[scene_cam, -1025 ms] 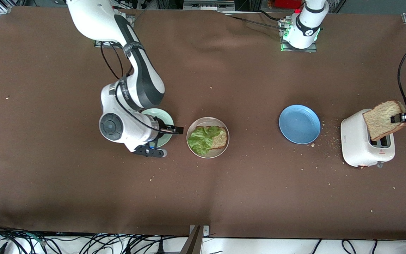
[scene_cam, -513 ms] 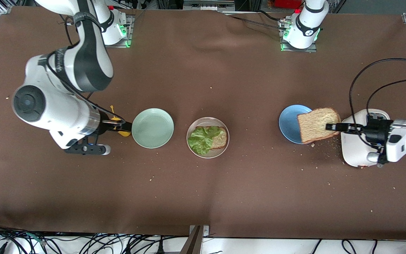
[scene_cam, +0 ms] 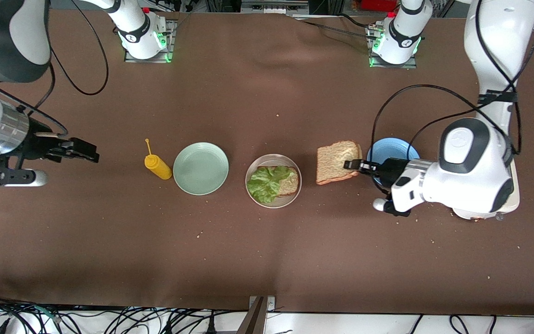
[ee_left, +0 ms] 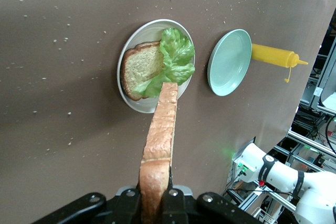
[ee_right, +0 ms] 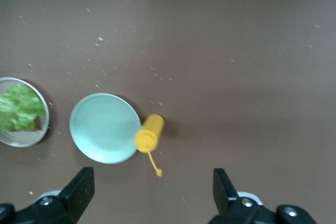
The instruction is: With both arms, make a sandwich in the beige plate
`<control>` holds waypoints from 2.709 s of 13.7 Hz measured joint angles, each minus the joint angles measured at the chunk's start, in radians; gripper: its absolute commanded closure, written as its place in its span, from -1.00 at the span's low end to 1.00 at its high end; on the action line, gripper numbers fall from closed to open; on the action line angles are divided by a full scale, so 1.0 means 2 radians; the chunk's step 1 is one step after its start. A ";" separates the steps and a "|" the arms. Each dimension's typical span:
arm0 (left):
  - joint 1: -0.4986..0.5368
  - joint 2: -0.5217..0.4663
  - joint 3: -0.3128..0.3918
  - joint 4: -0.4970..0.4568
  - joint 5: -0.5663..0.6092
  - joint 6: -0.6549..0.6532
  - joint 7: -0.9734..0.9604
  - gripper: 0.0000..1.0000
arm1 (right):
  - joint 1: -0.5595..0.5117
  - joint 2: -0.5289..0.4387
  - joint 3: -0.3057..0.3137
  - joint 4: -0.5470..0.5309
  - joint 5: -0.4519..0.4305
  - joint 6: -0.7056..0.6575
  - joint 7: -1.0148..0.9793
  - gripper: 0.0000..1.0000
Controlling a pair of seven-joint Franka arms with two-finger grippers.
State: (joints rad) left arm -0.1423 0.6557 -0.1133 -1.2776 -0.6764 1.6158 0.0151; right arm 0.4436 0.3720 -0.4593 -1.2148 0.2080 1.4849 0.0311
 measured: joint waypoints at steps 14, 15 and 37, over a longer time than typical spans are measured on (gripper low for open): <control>-0.116 0.070 0.000 0.000 -0.027 0.171 -0.097 1.00 | -0.203 -0.211 0.228 -0.262 -0.112 0.089 0.003 -1.00; -0.122 0.075 0.000 0.000 -0.027 0.181 -0.097 1.00 | -0.204 -0.210 0.227 -0.262 -0.112 0.089 0.003 -1.00; -0.108 0.123 0.025 0.000 -0.027 0.209 -0.102 -0.97 | -0.207 -0.209 0.227 -0.259 -0.112 0.076 0.004 -1.00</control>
State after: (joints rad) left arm -0.3573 0.9017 -0.0632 -1.2767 -0.7309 2.0332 -0.1894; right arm 0.0300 -0.0469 -0.0063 -1.7319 -0.0159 1.6372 0.0382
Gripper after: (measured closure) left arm 0.035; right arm 0.000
